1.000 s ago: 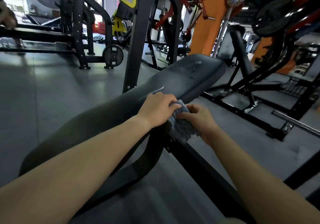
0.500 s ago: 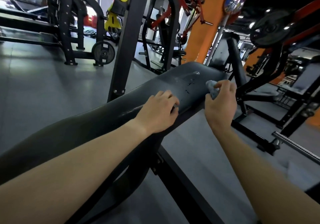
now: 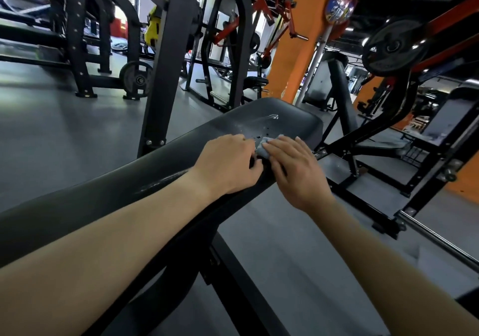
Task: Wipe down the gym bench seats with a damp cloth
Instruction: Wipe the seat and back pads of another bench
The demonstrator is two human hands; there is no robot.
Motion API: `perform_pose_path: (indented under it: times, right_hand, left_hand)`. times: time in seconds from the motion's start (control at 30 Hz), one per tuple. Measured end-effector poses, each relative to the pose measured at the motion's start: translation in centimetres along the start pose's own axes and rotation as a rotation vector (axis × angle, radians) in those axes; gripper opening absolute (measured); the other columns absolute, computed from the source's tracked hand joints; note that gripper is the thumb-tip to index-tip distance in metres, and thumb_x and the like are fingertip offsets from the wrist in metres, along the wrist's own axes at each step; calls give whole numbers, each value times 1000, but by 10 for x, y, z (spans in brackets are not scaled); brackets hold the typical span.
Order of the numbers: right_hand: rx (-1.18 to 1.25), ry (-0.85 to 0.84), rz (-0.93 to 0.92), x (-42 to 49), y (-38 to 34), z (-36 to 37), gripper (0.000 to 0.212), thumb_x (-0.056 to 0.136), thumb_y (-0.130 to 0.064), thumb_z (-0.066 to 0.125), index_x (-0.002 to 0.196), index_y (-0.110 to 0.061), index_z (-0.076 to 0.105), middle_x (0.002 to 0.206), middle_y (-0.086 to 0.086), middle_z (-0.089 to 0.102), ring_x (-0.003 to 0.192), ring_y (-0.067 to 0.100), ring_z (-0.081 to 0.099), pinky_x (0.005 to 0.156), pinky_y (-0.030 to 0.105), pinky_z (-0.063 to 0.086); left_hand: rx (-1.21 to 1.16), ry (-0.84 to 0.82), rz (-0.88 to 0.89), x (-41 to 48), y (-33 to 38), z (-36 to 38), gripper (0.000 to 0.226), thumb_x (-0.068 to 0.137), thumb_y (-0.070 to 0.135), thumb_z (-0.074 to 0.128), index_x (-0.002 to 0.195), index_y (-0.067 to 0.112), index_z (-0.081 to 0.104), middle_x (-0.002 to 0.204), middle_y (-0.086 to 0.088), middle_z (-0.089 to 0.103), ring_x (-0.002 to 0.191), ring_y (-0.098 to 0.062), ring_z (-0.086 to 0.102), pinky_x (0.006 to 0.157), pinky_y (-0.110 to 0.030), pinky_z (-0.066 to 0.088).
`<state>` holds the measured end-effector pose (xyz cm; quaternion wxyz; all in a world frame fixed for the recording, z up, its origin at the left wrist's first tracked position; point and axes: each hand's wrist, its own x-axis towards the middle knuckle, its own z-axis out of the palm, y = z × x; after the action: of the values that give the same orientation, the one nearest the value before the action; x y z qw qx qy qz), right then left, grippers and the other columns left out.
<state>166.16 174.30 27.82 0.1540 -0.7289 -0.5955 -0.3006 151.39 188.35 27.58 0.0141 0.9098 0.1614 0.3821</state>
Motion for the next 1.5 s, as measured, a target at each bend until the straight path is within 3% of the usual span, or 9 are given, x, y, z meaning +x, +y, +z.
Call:
perform_pose_path:
  times: [0.13, 0.3, 0.4, 0.53, 0.7, 0.87, 0.93, 1.3, 1.5]
  right_hand:
    - [-30, -76, 146, 43, 35, -4, 39, 109, -38, 36, 140, -32, 60, 147, -10, 56, 144, 13, 41, 125, 43, 19]
    - [17, -80, 341, 73, 42, 2, 41, 108, -34, 36, 140, -29, 61, 152, -8, 52, 149, 16, 32, 125, 39, 11]
    - [-43, -85, 244, 50, 21, 7, 44, 108, -35, 35, 147, -27, 54, 155, -9, 47, 152, 18, 27, 127, 42, 9]
    - [77, -26, 122, 9, 1, 7, 44, 109, -31, 34, 147, -25, 54, 154, -10, 48, 152, 13, 26, 127, 43, 13]
    - [-1, -94, -9, 10, 23, -3, 45, 111, -31, 27, 147, -23, 52, 154, -9, 48, 153, 11, 25, 128, 41, 13]
    - [26, -4, 321, 46, 38, 0, 42, 109, -28, 33, 144, -21, 56, 154, -3, 50, 152, 16, 28, 127, 40, 12]
    - [5, 8, 351, 48, 25, 5, 42, 108, -26, 35, 144, -19, 57, 153, -3, 51, 151, 17, 30, 127, 39, 9]
    - [58, -125, -68, 9, 3, -2, 40, 105, -24, 37, 139, -25, 58, 150, -7, 53, 148, 16, 36, 125, 45, 21]
    - [-21, -86, 262, 58, 22, -7, 39, 106, -19, 37, 136, -23, 61, 141, 3, 60, 139, 23, 43, 122, 39, 21]
  left_hand:
    - [40, -2, 13, -3, 1, 4, 47, 95, 62, 46, 107, 22, 65, 98, 3, 64, 90, -18, 63, 76, -34, 54]
    - [75, -18, 38, -3, -1, 6, 63, 89, 80, 43, 111, 24, 64, 102, 4, 63, 94, -17, 62, 79, -33, 51]
    - [64, 4, 41, -6, -1, 10, 66, 86, 82, 46, 110, 23, 63, 101, 4, 62, 93, -18, 61, 80, -34, 52]
    - [48, 65, 32, -11, 0, 17, 65, 86, 77, 46, 111, 20, 64, 99, 1, 62, 89, -19, 59, 80, -36, 51]
    - [13, 137, -2, -19, -2, 29, 61, 85, 75, 45, 101, 20, 65, 92, 3, 59, 85, -18, 55, 83, -39, 48]
    - [-28, 147, -25, -23, -5, 37, 65, 86, 78, 44, 104, 20, 66, 98, 4, 61, 93, -17, 56, 90, -39, 47]
    - [-39, 160, -26, -24, -6, 38, 65, 86, 78, 45, 105, 20, 67, 99, 4, 62, 95, -16, 57, 91, -39, 47]
    - [-86, 193, -30, -26, -6, 38, 58, 87, 75, 48, 103, 21, 63, 96, 5, 58, 92, -15, 55, 90, -39, 47]
    - [-93, 189, -40, -25, -7, 40, 60, 85, 76, 50, 103, 21, 64, 98, 5, 58, 93, -16, 54, 91, -38, 46]
